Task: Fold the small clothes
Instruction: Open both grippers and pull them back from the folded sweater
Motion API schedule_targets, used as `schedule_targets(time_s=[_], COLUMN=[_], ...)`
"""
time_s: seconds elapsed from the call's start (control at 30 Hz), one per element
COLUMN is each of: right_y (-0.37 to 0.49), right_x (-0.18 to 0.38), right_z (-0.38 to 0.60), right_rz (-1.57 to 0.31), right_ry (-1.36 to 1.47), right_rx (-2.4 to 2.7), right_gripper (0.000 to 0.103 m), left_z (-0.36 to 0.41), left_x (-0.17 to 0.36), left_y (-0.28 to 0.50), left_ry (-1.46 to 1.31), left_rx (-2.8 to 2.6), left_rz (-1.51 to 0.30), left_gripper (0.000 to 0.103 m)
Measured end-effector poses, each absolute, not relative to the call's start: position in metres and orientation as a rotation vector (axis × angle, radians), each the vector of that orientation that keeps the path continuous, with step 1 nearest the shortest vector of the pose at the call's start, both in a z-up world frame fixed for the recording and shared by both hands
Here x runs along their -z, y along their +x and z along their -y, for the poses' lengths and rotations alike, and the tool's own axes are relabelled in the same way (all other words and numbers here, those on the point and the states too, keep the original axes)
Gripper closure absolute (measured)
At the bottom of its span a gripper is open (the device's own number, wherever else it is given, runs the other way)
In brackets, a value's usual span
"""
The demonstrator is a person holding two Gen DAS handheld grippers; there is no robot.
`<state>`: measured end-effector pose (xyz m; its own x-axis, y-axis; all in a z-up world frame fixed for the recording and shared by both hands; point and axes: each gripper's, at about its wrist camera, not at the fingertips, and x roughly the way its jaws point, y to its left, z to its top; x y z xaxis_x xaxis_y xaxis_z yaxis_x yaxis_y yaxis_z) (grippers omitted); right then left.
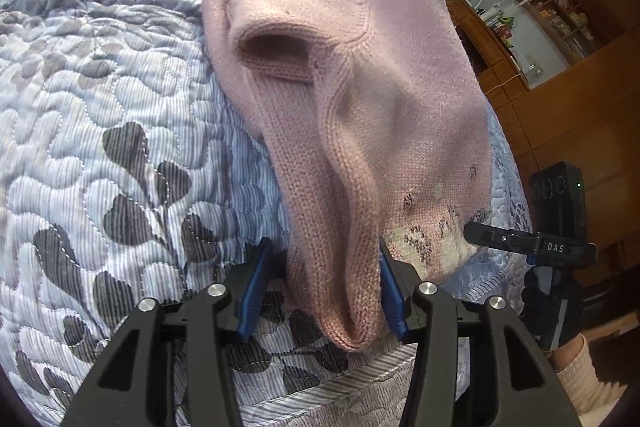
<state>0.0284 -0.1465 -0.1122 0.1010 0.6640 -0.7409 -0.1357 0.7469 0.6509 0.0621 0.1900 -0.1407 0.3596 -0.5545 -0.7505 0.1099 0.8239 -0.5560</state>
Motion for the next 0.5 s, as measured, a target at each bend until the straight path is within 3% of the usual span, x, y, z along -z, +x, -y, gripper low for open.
schedule_targets(time_s=[0.07,0.13,0.2,0.33,0.5], right_y=[0.028,0.024,0.017,-0.001,-0.024], right_x=[0.112,0.104,0.090,0.067,0.048], right_z=[0.146,0.142,0.138,0.130,0.123], right_rz=[-1.347,-1.336,-1.316,-1.275,-1.239], right_ry=[0.487,0.441,0.345,0.195,0.088], right_rx=[-0.617,-0.588,-0.535,-0.421,-0.332], right_gripper=[0.065,0.055,0.039,0.019,0.013], left_z=[-0.189,-0.180,-0.173,-0.164,-0.153], left_x=[0.137,0.126,0.114,0.093,0.073], left_y=[0.061,0.060,0.054,0.039,0.022], left_ry=[-0.450,-0.428,-0.383,-0.323,-0.243], left_rx=[0.431,0.397,0.358,0.291,0.223], left_rz=[-1.140,-1.151,-1.159,-1.155,-1.135], left_gripper=[0.052,0.052,0.052,0.050,0.042])
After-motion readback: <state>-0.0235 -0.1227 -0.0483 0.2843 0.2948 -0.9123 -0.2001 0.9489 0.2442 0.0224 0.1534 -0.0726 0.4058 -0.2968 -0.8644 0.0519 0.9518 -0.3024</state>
